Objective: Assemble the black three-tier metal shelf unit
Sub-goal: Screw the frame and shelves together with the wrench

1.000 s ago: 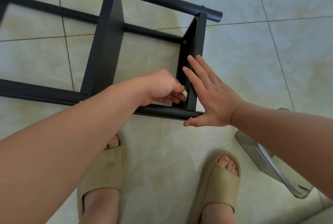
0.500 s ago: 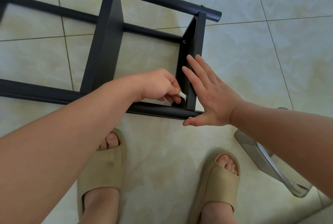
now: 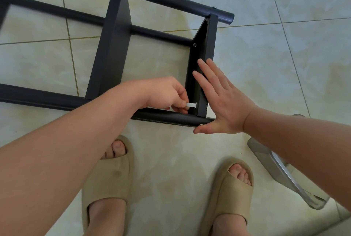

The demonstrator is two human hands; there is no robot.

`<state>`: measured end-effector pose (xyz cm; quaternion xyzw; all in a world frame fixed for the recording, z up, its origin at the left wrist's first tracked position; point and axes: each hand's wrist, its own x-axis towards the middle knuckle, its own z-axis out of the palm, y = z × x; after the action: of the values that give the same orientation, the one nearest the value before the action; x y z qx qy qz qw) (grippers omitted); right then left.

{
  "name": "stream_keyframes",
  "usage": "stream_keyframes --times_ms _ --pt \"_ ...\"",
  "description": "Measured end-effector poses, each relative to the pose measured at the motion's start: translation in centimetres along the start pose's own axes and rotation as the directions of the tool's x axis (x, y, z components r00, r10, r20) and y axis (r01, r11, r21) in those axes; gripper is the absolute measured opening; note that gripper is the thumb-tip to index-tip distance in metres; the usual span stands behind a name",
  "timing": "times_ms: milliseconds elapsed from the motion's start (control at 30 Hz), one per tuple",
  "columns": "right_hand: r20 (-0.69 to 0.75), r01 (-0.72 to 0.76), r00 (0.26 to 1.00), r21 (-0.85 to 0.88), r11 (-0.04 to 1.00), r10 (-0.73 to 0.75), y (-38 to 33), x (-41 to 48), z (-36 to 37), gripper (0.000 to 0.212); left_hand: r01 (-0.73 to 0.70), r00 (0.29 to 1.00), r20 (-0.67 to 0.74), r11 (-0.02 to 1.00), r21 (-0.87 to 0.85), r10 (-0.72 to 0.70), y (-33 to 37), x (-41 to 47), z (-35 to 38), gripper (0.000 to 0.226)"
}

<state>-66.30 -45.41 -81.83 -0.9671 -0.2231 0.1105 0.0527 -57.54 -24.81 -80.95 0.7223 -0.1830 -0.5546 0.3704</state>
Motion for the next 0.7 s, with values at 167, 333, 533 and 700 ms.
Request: stream_keyframes --times_ms 167,333,533,700 --pt "0.006 -0.005 1.0 0.001 1.0 0.005 0.0 0.0 0.0 0.128 -0.006 1.0 0.017 0.996 0.084 0.004 -0.1 0.0 0.0 0.018" --pt "-0.003 -0.001 1.0 0.004 1.0 0.001 0.0 0.0 0.0 0.128 -0.01 1.0 -0.025 0.997 0.077 0.012 -0.5 0.0 -0.4 0.013" --pt "-0.009 0.002 1.0 0.013 1.0 -0.002 0.0 0.0 0.1 0.128 -0.045 0.986 -0.146 0.98 0.196 0.075 0.1 0.1 -0.4 0.016" --pt "-0.005 0.0 1.0 0.013 1.0 0.0 0.0 0.0 0.0 0.128 0.003 0.994 -0.109 0.973 -0.229 -0.029 0.6 0.5 0.5 0.009"
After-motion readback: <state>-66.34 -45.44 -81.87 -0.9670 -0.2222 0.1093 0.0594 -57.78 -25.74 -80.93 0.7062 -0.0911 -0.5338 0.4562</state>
